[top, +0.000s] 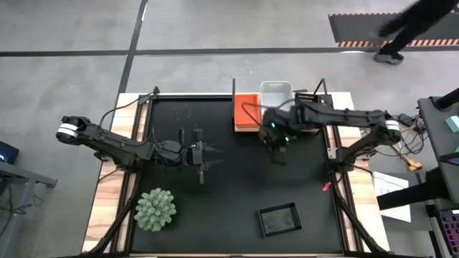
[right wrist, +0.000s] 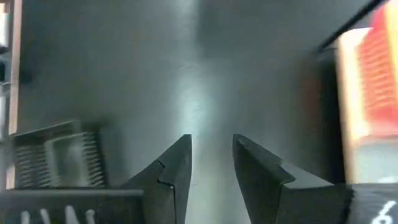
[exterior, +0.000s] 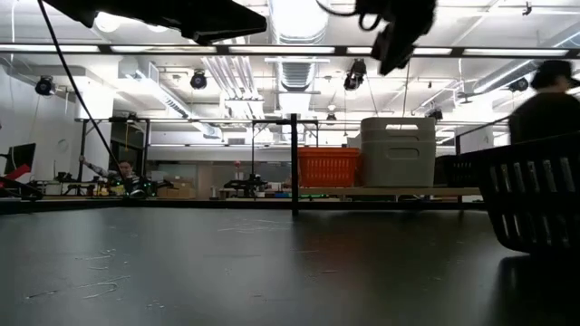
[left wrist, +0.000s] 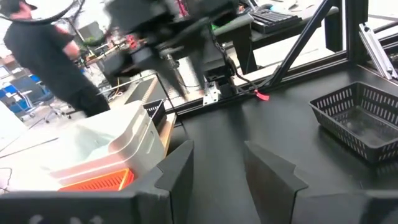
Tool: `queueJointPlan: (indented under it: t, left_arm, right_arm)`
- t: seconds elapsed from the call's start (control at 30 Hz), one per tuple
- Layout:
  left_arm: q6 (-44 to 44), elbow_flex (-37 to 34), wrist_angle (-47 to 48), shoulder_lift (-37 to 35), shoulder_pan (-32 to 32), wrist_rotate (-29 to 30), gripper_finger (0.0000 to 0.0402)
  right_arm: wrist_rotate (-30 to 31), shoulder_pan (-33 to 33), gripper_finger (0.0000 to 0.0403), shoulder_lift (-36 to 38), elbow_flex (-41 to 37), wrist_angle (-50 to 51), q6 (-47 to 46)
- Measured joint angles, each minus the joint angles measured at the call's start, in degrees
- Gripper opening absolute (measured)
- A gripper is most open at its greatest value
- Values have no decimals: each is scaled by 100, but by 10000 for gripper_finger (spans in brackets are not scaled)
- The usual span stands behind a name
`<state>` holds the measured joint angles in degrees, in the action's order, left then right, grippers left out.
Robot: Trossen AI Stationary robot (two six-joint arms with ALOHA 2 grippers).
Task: Stack baskets on shelf by color
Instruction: Stack the black bin on top of the black bin on the shelf
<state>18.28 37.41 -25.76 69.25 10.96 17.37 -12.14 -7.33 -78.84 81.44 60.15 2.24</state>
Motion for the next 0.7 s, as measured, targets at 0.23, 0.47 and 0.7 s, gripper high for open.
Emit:
queueJointPlan:
  t: [0.23, 0.47, 0.7]
  left_arm:
    - [-13, 6, -272, 0, 0, 0, 123]
    - [-13, -2, -384, 0, 0, 0, 123]
    - [-11, 7, -385, 0, 0, 0, 123]
  right_arm:
    - [30, 1362, 90, 471, -894, -836, -765]
    - [641, 2583, 122, 241, -1203, -1275, -1193]
    - [870, 3174, 166, -509, -1154, -1604, -658]
